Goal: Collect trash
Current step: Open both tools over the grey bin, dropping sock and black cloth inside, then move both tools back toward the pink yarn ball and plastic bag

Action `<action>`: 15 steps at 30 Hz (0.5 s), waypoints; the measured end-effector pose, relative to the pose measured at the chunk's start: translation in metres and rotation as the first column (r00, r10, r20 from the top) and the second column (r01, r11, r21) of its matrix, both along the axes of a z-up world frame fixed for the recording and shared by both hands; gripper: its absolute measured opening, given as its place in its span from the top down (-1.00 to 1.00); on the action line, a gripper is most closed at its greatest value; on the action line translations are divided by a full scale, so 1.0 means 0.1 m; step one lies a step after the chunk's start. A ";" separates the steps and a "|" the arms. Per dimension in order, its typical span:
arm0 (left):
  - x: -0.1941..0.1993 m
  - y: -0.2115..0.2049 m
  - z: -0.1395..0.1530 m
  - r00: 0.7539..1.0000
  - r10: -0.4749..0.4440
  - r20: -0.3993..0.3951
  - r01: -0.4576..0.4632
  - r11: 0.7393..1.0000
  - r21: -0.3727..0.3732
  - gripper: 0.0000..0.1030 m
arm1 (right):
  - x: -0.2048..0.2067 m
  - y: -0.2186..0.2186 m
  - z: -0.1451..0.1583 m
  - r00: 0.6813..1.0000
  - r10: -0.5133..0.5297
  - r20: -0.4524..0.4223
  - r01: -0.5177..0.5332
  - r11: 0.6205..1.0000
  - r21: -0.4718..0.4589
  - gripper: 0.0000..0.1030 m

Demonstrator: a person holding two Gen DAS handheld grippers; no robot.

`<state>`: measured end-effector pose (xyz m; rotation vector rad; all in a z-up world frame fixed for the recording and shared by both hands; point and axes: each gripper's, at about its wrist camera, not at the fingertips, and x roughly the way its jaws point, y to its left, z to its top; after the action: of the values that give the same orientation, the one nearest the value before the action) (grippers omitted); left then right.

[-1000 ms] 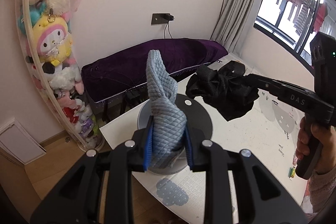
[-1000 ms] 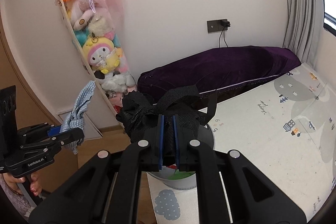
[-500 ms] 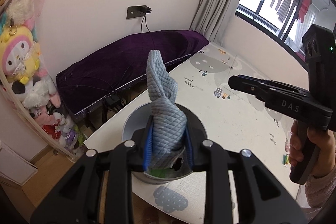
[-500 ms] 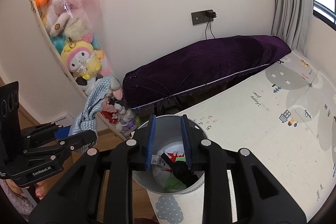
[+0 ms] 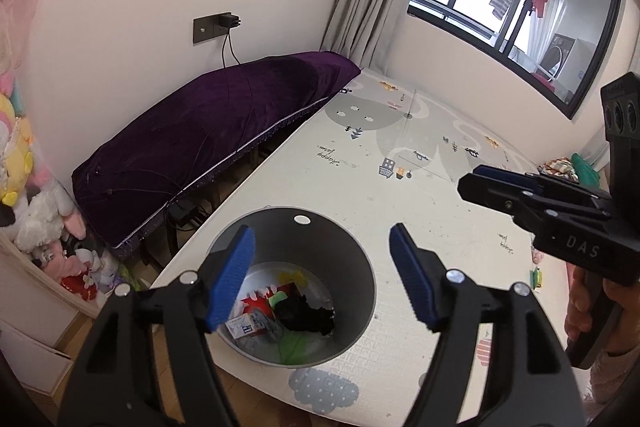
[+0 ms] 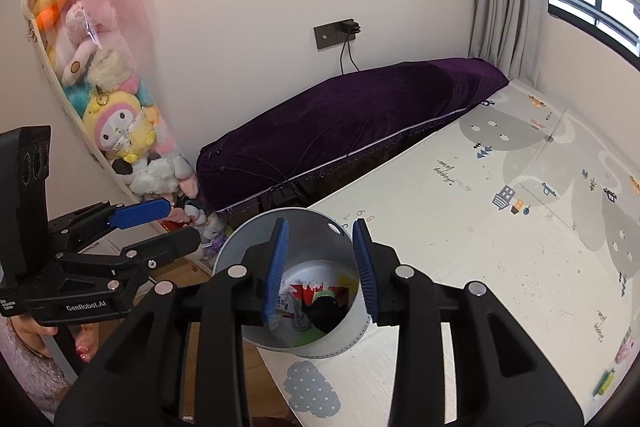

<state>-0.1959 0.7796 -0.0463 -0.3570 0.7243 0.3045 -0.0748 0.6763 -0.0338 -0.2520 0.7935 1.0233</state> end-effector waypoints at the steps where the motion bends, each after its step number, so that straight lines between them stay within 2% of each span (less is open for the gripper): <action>1: 0.01 -0.02 0.01 1.000 -0.013 0.001 0.013 1.000 0.004 -0.36 | -0.01 -0.04 0.00 1.000 -0.016 0.001 0.016 1.000 -0.002 0.34; 4: 0.03 -0.09 0.02 0.998 -0.057 0.004 0.057 0.998 0.013 -0.36 | -0.04 -0.18 -0.02 0.997 -0.076 0.009 0.076 0.997 -0.011 0.21; 8: 0.07 -0.24 -0.01 0.992 -0.128 -0.004 0.128 0.991 0.024 -0.36 | -0.10 -0.41 -0.06 0.988 -0.155 0.014 0.155 0.988 -0.021 0.15; 15: 0.22 -0.71 -0.13 0.967 -0.254 -0.026 0.254 0.967 0.004 -0.36 | -0.30 -1.06 -0.13 0.955 -0.294 0.038 0.295 0.955 -0.038 -0.10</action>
<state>-0.1743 0.7085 -0.0593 -0.2497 0.7847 0.0693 -0.1052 0.5699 -0.0471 -0.1799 0.7979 0.7194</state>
